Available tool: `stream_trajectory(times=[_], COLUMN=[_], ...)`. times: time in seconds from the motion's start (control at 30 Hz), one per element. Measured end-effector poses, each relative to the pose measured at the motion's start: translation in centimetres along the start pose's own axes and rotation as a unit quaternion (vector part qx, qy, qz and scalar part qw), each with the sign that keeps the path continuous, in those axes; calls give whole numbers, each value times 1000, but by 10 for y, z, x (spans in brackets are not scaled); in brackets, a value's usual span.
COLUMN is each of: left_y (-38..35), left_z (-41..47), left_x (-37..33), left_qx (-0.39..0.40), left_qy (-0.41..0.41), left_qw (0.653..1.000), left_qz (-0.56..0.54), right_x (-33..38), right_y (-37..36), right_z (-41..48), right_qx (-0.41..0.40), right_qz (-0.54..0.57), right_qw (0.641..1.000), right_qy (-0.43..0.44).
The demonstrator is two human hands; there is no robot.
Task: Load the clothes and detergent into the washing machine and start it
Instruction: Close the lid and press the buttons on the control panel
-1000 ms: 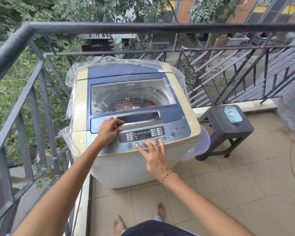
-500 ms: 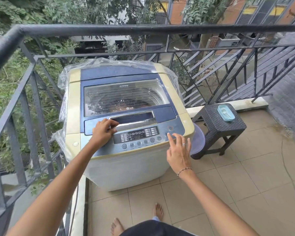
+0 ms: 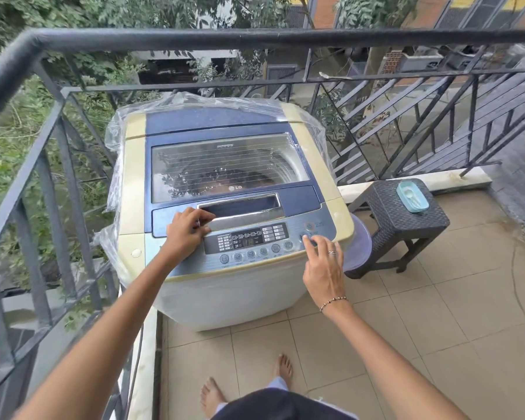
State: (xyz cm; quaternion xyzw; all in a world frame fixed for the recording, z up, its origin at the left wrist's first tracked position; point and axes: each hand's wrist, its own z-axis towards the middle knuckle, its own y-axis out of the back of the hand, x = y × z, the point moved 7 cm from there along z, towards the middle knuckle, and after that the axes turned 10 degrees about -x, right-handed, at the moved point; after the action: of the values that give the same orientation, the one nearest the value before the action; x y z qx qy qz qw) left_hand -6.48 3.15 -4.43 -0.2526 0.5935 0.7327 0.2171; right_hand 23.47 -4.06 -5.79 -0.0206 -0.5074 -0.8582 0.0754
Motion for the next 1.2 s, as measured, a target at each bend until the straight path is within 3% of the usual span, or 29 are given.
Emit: stream_trajectory(times=[0.23,0.6,0.93,1.2], left_y=[-1,0,1,1], left_z=[4,2,0,-1], left_x=[1,0,-4,-4], left_qx=[21,16,22,23], left_qy=[-14,-18,-2,1], left_qw=[1000,1000,1000,1000], left_qz=[0,-4,1,12], right_x=[2,4,5,16], right_y=[0,1,15,26], right_z=[-5,-7,24,46], right_qx=[-8,-17,-71,-38], right_qz=[-23,-19,-43,51], right_qw=[999,999,996,998], right_qy=[37,22,28,3])
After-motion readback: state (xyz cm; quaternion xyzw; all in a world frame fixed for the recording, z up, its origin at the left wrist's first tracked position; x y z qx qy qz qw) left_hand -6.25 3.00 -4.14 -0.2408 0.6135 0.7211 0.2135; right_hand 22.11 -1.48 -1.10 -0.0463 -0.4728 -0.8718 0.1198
